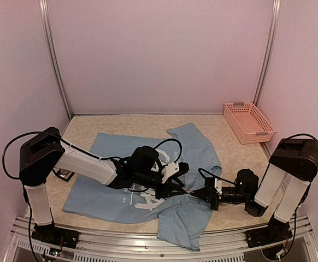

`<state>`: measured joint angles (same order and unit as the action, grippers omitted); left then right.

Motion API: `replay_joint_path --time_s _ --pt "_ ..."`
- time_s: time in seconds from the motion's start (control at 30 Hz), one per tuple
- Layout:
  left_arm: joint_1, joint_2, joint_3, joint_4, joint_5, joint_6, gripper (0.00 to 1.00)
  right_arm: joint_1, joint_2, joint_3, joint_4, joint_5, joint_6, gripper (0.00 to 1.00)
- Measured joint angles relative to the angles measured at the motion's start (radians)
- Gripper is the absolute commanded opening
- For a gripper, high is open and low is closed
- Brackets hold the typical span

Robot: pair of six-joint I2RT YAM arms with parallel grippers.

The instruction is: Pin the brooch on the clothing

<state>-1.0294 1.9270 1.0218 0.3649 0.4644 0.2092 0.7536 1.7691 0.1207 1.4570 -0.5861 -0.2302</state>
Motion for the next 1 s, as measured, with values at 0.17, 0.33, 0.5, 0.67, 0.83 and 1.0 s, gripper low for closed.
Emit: replay_joint_path --time_s 0.17,0.33,0.5,0.67,0.83,1.0 --pt "-0.010 0.000 0.000 0.002 0.000 0.013 0.13 -0.003 0.000 0.002 0.000 -0.005 0.001 0.00" --pt "-0.014 0.000 0.000 0.000 0.006 0.026 0.00 -0.006 0.000 0.003 -0.002 -0.005 0.007 0.00" --pt "-0.023 0.000 0.000 -0.008 0.007 0.034 0.00 -0.010 -0.003 0.006 -0.019 -0.005 0.011 0.00" --pt "-0.024 0.000 0.000 -0.011 0.002 0.031 0.00 -0.010 -0.064 0.009 -0.096 0.008 0.010 0.20" --pt "-0.023 -0.004 0.000 -0.039 -0.010 0.031 0.00 -0.011 -0.216 0.013 -0.256 0.031 0.005 0.28" --pt "-0.021 -0.008 0.000 -0.057 -0.023 0.031 0.00 -0.011 -0.323 0.019 -0.394 0.034 0.016 0.37"
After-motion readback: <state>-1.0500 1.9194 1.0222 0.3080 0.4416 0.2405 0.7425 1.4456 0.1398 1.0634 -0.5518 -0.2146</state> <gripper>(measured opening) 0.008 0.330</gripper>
